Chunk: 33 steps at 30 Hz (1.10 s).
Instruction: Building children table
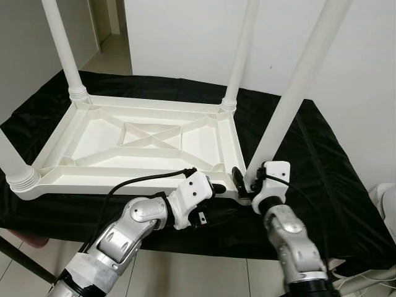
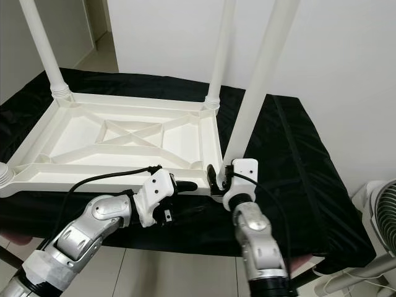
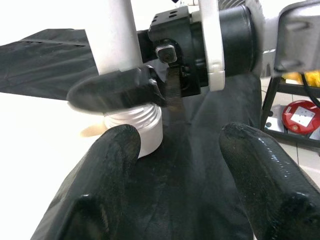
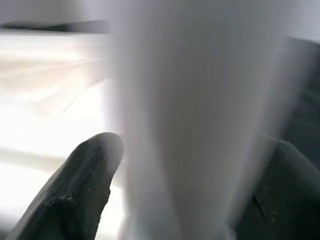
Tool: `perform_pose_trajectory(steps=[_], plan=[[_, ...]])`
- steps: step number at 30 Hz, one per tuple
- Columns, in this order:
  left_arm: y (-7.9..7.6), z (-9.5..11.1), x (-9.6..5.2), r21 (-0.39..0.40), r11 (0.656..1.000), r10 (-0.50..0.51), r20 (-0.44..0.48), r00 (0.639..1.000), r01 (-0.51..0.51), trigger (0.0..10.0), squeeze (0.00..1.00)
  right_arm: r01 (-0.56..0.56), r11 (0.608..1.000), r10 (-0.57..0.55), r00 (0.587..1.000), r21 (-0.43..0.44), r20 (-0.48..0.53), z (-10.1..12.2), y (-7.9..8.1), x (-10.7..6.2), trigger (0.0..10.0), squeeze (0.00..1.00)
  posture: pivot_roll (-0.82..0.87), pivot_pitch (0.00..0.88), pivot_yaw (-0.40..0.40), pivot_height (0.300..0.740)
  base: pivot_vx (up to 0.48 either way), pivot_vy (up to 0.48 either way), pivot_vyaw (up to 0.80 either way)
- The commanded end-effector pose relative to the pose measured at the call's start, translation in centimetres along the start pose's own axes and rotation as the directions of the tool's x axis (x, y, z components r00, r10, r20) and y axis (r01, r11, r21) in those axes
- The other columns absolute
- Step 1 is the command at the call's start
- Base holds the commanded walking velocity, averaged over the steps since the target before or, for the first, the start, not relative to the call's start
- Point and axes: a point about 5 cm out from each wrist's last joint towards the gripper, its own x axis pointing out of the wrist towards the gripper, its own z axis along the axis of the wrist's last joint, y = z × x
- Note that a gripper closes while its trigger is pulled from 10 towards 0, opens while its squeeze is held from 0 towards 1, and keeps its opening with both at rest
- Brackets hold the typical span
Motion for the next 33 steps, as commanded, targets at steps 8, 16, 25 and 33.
perform_pose_trajectory(steps=[8,16,25,33], plan=[[-0.2,0.4,0.3,0.023,0.997,-0.068,-0.001,0.998,0.068,10.0,0.0,-0.296,0.953,0.294,0.955,-0.069,-0.028,-0.3,-0.7,0.9,10.0,0.0,-0.11,0.0,-0.044,0.74,0.0,0.0,0.0],[0.0,0.5,0.2,0.023,0.998,-0.06,-0.003,0.998,0.06,10.0,0.0,-0.383,0.921,0.378,0.923,-0.067,-0.074,-0.9,-1.5,1.4,10.0,0.0,-0.1,0.0,-0.041,0.74,0.0,0.0,0.0],[0.0,0.6,0.2,0.023,0.998,-0.064,-0.002,0.998,0.064,10.0,0.0,-0.428,0.9,0.42,0.902,-0.079,-0.096,-1.1,-2.7,1.9,0.0,0.0,-0.1,0.0,-0.038,0.74,0.0,0.0,0.0],[-0.3,0.5,0.2,0.019,0.997,-0.071,-0.002,0.997,0.071,10.0,0.0,-0.447,0.891,0.439,0.893,-0.081,-0.095,-1.4,-2.8,1.6,0.0,0.0,-0.1,0.0,-0.042,0.74,0.0,0.0,0.0]])
